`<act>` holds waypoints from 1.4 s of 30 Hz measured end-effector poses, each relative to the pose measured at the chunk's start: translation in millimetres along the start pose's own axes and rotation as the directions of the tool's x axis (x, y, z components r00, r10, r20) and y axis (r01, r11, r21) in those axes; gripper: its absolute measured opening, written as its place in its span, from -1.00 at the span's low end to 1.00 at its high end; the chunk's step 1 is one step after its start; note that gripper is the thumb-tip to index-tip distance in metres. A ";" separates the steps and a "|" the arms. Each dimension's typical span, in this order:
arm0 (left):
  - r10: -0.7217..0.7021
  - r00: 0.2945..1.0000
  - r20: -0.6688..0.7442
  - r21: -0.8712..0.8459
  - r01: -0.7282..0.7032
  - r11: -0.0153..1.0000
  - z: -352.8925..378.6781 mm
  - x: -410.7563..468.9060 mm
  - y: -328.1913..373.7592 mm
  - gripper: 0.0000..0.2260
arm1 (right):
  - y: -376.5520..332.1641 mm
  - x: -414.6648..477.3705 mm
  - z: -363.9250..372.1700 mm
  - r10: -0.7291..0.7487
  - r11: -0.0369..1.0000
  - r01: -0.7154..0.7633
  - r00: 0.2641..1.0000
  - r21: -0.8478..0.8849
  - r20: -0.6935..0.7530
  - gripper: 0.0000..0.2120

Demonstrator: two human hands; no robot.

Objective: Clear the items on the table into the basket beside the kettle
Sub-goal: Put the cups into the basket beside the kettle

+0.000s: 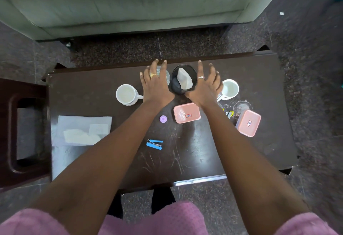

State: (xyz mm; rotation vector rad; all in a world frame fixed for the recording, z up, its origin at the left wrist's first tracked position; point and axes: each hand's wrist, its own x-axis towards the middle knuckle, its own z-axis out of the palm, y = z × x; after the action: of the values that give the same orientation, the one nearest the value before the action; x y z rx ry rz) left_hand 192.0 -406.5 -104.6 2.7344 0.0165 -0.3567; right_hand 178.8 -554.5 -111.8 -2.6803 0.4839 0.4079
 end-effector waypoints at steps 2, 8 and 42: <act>-0.016 1.000 -0.023 -0.001 0.016 1.000 -1.6 0.0 1.6 -0.15 | 14.1 2.3 -5.7 0.121 0.993 -0.121 0.991 0.010 -0.063 -0.10; -0.309 0.951 -0.009 0.012 0.309 0.951 -7.5 3.7 -27.8 -0.14 | 47.1 15.1 -16.1 0.456 0.889 -0.457 0.889 0.039 0.037 -0.12; -0.379 0.916 -0.130 -0.376 0.309 0.874 -143.6 -26.4 -223.8 -0.47 | -264.9 -23.8 -17.2 -0.189 0.947 0.259 0.927 0.188 -0.323 -0.42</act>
State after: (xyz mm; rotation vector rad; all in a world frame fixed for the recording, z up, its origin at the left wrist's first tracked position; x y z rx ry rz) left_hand 188.2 -144.5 -52.3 2.3910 0.5776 -0.1509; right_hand 263.2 -325.7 -4.2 -2.5403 0.2788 -0.1212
